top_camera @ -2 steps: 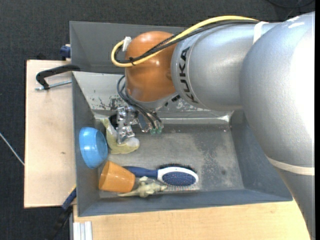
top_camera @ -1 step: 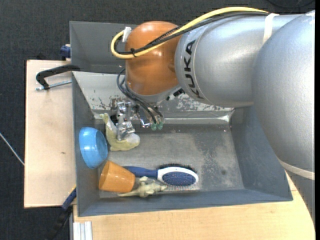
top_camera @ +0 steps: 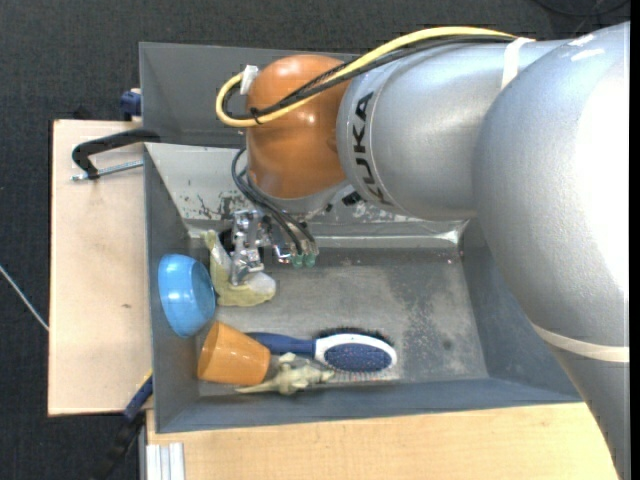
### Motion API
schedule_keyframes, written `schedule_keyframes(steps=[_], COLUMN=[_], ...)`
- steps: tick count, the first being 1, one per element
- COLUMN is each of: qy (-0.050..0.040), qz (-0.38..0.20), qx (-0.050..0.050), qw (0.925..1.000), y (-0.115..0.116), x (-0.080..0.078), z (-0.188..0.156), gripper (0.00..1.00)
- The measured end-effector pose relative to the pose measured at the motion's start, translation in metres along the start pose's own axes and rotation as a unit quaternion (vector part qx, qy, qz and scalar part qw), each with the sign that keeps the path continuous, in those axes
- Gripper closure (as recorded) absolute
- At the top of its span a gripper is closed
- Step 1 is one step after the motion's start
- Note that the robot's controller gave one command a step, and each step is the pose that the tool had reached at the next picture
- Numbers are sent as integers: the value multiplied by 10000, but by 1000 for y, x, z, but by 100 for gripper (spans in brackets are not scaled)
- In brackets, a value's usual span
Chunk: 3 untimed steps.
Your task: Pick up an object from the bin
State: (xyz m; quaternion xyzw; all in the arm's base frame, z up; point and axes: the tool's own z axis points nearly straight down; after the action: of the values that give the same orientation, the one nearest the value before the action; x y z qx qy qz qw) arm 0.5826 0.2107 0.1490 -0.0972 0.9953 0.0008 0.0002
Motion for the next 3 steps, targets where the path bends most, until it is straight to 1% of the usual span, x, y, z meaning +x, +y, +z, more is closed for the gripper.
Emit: schedule_keyframes(steps=[1, 2, 3], qy=[-15, 18, 7], qz=[656, 2534, 2802], qx=[0, 8, 0], qw=[9978, 9674, 9599], y=[-13, -29, -31], x=[11, 27, 40], z=[-25, 19, 9], gripper=[100, 100, 100])
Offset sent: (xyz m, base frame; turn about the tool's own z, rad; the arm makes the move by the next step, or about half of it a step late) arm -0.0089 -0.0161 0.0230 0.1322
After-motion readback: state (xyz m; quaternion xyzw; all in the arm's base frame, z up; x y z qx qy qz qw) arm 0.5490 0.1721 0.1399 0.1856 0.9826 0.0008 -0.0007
